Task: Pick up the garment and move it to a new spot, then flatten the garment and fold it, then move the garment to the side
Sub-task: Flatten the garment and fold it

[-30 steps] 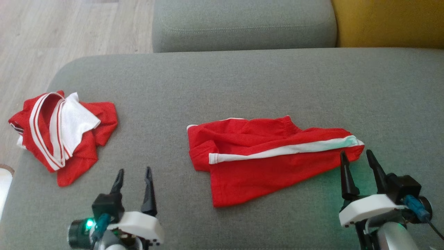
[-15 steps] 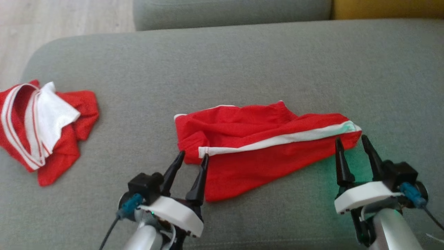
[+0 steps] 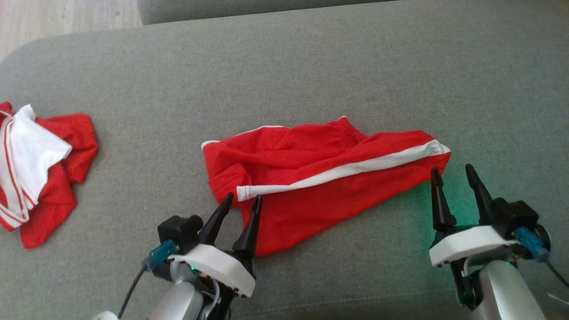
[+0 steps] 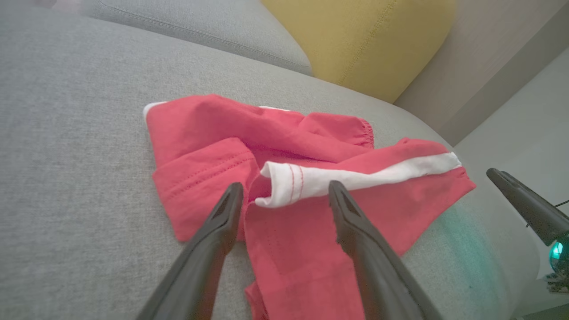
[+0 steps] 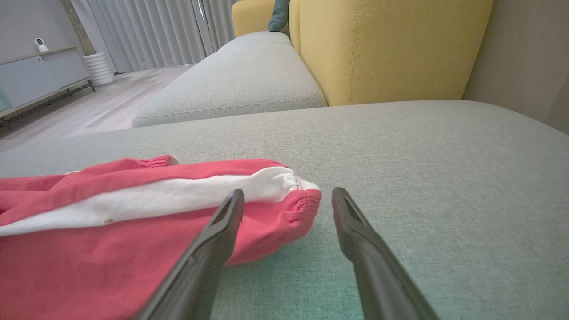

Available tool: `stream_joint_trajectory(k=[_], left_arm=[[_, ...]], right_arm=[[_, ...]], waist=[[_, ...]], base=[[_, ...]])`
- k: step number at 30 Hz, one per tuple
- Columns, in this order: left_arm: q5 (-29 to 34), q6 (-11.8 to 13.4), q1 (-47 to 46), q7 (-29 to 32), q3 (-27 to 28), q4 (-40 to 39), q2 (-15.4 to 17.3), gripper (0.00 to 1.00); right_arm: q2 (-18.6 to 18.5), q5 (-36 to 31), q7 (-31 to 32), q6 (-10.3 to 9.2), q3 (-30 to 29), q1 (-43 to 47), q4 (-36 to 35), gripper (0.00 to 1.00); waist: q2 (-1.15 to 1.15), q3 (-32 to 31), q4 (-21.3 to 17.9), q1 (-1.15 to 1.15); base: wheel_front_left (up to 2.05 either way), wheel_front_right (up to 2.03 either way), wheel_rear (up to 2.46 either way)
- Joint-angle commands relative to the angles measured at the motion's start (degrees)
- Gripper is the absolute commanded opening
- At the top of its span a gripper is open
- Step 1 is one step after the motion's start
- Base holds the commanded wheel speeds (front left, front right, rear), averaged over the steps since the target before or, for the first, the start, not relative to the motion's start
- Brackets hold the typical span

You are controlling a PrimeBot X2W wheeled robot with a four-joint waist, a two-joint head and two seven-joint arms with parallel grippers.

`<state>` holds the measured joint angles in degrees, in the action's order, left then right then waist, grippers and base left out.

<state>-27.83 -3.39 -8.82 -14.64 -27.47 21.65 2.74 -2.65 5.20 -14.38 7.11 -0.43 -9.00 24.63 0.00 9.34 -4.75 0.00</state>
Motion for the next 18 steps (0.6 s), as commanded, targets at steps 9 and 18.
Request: stream_joint_trajectory(k=[9,18], left_arm=[[-2.37,-1.46,-3.36,-0.36,1.12,-1.11,0.14,1.00],[-3.36,-2.28,-3.99,-0.36,1.20,-0.72,0.14,0.75]], right_arm=[[-0.23,-0.32,-0.62,0.37,1.32,-3.15,-2.01,1.00],[-0.23,-0.13,-0.62,0.37,1.24,-3.36,-2.37,1.00]], waist=[[0.00,0.50,-0.80,0.00],[0.00,1.25,-1.35,0.00]], base=[[0.00,0.00,0.00],[0.00,0.00,0.00]])
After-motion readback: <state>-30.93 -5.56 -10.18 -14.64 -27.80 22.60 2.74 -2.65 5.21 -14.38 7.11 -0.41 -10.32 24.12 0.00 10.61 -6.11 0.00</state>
